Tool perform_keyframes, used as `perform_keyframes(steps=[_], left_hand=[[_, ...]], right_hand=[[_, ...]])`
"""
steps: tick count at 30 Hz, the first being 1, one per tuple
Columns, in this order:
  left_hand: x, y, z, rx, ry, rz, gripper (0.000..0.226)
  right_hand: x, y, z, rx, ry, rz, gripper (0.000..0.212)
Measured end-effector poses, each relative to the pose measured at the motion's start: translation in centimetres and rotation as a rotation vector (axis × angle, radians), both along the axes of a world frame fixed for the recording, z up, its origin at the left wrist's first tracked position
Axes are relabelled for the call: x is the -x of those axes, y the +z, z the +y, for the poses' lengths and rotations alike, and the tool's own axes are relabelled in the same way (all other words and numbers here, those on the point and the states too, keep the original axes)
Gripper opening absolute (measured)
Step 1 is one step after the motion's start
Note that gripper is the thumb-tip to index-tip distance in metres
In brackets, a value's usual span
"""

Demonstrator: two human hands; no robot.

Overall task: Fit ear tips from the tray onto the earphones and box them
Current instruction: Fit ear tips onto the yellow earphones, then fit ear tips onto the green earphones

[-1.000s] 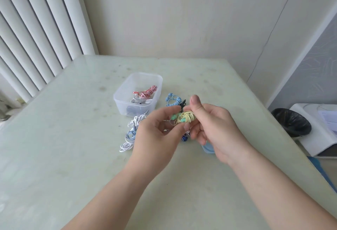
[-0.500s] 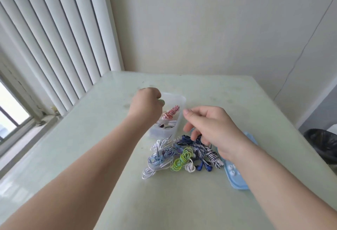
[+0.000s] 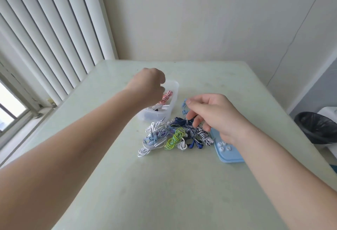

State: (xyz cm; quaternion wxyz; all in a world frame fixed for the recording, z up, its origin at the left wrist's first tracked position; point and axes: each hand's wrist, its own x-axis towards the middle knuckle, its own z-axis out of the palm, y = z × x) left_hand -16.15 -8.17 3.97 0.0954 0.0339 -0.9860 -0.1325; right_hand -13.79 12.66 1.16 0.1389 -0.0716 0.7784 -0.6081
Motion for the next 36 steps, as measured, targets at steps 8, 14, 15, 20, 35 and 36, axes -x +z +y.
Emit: perform_keyframes(steps=[8,14,15,20,35,36], left_hand=[[-10.0,-3.6,4.0,0.056,-0.336,-0.310,0.038],[-9.5,-6.8,4.6,0.033,-0.197,-0.185,0.046],[-9.6,-6.6,4.7,-0.009,-0.180,-0.177,0.045],[-10.1,-3.9,4.1,-0.244,-0.120,-0.067,0.036],[-13.6,3.6,6.3,-1.142,-0.234,-0.143,0.032],[-13.7,3.6,6.4,-1.148,-0.261,-0.176,0.038]], right_hand=[[-4.1,-1.6,1.6,-0.144,0.029,0.028,0.017],[-6.7,-2.7,3.5,-0.104,0.007,-0.020,0.016],[-7.2,-2.7,4.0,-0.087,0.000,-0.028,0.016],[-8.6,-3.3,4.8,0.022,-0.014,-0.113,0.011],[-9.6,-1.2,3.1,0.333,0.049,0.001,0.056],[-9.7,-1.1,3.0,0.350,0.055,-0.002,0.057]])
